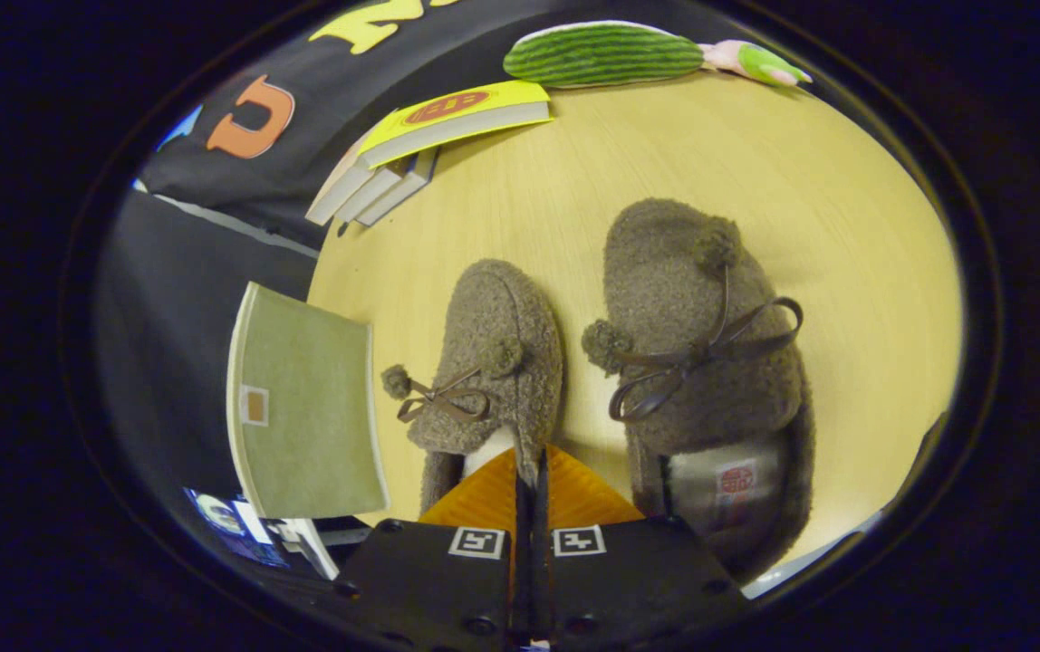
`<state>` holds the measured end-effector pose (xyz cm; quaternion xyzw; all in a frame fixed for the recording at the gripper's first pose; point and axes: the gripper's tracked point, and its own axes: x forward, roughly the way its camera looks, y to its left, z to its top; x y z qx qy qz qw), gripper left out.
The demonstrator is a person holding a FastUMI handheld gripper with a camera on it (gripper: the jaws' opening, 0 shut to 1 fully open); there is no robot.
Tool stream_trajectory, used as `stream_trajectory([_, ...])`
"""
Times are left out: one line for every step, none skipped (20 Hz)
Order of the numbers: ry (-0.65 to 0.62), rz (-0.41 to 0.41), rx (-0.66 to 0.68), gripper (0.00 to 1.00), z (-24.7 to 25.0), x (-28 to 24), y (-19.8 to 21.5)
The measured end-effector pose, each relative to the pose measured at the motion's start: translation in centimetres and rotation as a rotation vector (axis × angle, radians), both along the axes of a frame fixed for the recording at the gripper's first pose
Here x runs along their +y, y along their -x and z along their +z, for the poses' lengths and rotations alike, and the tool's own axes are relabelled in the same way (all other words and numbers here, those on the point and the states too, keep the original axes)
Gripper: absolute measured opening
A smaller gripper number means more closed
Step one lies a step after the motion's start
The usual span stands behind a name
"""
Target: Open the storage box then place both shoes into the box .Put the left shoe in first, then the right shoe, with the right side of both shoes facing outward in a uniform manner.
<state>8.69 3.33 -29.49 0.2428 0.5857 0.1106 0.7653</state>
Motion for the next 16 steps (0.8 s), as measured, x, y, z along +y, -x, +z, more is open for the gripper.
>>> stream_trajectory([-0.033, -0.013, -0.006, 0.06, 0.8, 0.5, 0.0])
stream_trajectory([-0.072, -0.033, -0.014, 0.06, 1.7, 1.2, 0.0])
stream_trajectory([-0.099, -0.045, -0.022, 0.06, 2.8, 1.8, -0.1])
stream_trajectory([-0.112, -0.057, -0.035, 0.06, 3.8, 2.3, 0.0])
stream_trajectory([-0.117, -0.064, -0.05, 0.06, 5.0, 2.8, 0.0])
stream_trajectory([-0.12, -0.067, -0.068, 0.06, 6.5, 3.6, 0.1])
stream_trajectory([-0.126, -0.066, -0.086, 0.06, 8.2, 4.4, 0.3])
stream_trajectory([-0.138, -0.062, -0.106, 0.06, 10.1, 5.5, 0.4])
stream_trajectory([-0.148, -0.053, -0.128, 0.06, 11.9, 6.5, 0.4])
stream_trajectory([-0.154, -0.04, -0.154, 0.06, 13.6, 7.6, 0.6])
stream_trajectory([-0.154, -0.027, -0.182, 0.06, 15.4, 8.8, 0.8])
stream_trajectory([-0.154, -0.018, -0.203, 0.06, 17.1, 10.2, 1.3])
stream_trajectory([-0.168, -0.016, -0.213, 0.06, 18.8, 11.7, 1.8])
stream_trajectory([-0.198, -0.027, -0.223, 0.06, 20.4, 13.7, 1.9])
stream_trajectory([-0.226, -0.028, -0.227, 0.06, 21.6, 15.8, 2.1])
stream_trajectory([-0.244, -0.027, -0.23, 0.06, 22.5, 17.7, 2.0])
